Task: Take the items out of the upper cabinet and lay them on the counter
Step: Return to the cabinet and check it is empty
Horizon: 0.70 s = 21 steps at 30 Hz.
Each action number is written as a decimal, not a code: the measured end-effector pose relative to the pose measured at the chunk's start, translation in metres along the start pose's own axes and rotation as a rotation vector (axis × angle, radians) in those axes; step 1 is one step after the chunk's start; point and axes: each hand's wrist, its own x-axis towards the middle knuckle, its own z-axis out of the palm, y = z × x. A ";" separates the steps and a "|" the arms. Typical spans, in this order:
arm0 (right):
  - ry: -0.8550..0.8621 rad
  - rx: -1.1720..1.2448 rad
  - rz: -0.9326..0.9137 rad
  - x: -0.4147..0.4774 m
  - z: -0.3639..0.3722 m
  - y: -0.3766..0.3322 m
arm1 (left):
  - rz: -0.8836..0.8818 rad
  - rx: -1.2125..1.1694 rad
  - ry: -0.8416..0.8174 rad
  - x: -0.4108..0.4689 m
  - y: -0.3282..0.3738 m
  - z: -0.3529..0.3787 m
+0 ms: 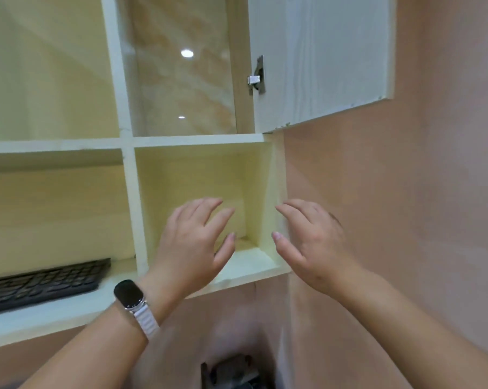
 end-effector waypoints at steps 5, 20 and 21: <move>0.073 0.262 0.061 0.032 -0.004 0.035 | 0.045 0.129 0.067 0.035 -0.014 0.008; 0.369 0.989 -0.037 0.102 0.007 0.029 | 0.230 0.459 -0.013 0.048 -0.106 -0.027; 0.388 1.002 -0.067 0.106 0.008 0.027 | 0.230 0.456 -0.019 0.048 -0.107 -0.027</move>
